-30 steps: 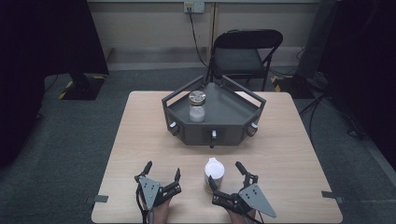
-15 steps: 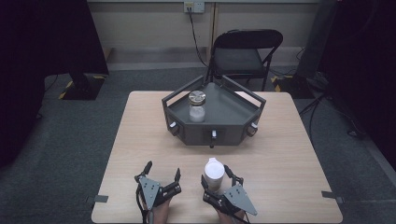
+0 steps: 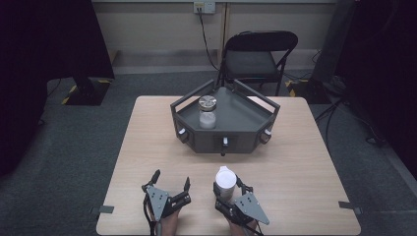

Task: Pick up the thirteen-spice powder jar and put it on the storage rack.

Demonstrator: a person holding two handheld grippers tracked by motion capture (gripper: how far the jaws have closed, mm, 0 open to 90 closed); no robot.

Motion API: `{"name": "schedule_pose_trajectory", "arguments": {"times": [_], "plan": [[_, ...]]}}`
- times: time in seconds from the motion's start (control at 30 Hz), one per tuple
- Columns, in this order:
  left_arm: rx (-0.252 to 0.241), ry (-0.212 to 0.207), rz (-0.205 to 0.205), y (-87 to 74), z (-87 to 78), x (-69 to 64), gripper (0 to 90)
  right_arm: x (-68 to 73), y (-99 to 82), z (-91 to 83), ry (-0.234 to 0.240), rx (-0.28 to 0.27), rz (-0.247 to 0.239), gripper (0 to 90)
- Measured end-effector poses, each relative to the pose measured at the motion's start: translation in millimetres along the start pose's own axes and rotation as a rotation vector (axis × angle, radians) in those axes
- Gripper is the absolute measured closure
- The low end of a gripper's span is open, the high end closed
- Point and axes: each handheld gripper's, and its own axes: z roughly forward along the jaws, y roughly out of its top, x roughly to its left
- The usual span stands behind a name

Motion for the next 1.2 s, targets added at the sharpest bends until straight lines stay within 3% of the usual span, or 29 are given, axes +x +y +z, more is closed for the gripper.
{"name": "schedule_pose_trajectory", "arguments": {"times": [0.83, 1.2], "plan": [[0.0, 0.0, -0.001, 0.0, 0.0, 0.0, 0.1, -10.7, 7.0, -3.4, 0.045, 0.009, -0.01, 29.9], [0.002, 0.003, -0.001, 0.3, 0.1, -0.5, 0.2, -24.1, 15.4, -6.9, 0.067, 0.0, -0.028, 29.9]]}}
